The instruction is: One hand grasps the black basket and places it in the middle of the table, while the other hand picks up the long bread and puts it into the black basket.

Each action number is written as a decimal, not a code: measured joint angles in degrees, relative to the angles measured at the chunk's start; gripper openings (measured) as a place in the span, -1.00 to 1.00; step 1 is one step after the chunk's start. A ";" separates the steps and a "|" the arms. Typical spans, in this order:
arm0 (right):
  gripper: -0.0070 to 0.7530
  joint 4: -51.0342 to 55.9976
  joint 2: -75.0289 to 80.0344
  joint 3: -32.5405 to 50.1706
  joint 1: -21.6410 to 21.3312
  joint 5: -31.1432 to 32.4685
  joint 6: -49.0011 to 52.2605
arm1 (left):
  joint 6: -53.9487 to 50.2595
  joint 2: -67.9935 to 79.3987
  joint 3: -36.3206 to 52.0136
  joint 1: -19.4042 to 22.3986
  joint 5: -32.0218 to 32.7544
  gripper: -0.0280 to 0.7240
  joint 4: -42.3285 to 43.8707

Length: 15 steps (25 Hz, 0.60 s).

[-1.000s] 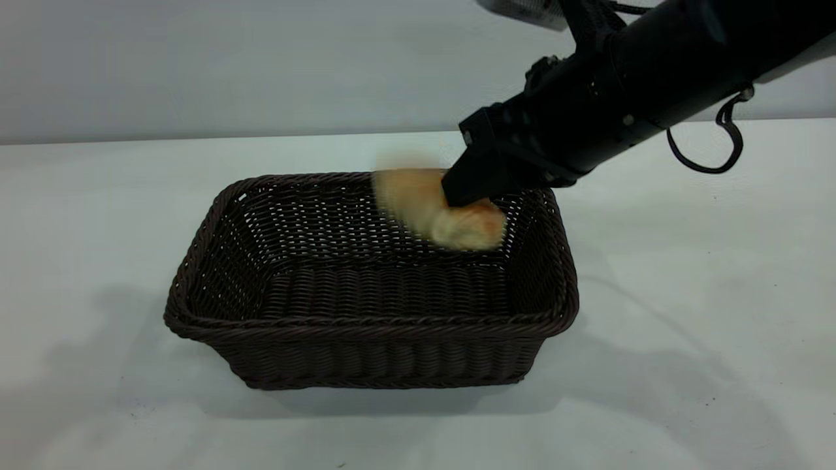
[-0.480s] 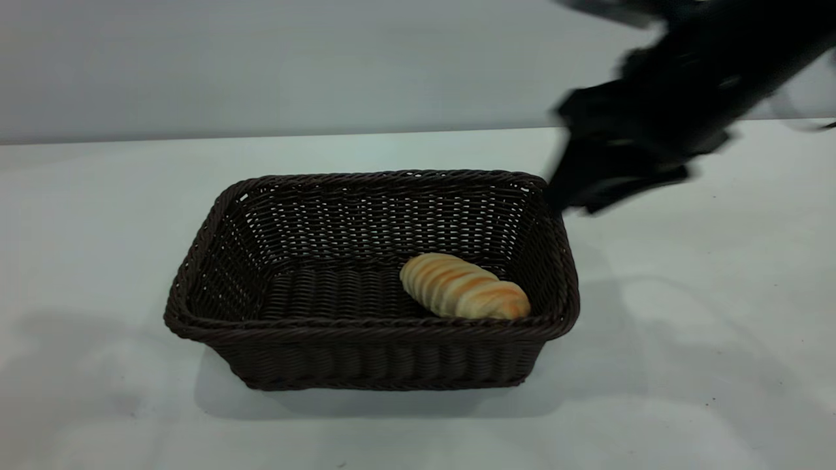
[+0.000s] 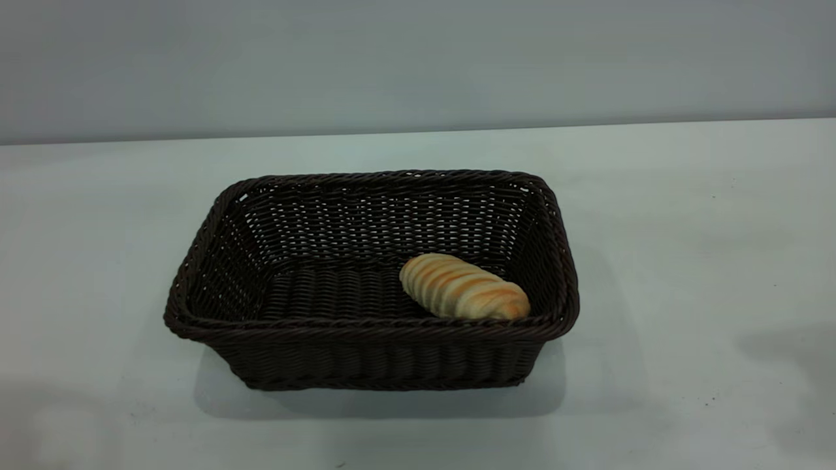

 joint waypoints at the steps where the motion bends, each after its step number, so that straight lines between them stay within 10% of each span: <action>1: -0.11 -0.21 -2.42 1.84 -0.05 0.85 0.51 | -0.37 -1.28 2.99 0.00 0.00 0.44 -0.18; 15: -0.11 7.07 -47.55 21.69 -0.05 9.91 -3.77 | -3.20 -29.78 30.97 0.00 -4.57 0.44 -0.32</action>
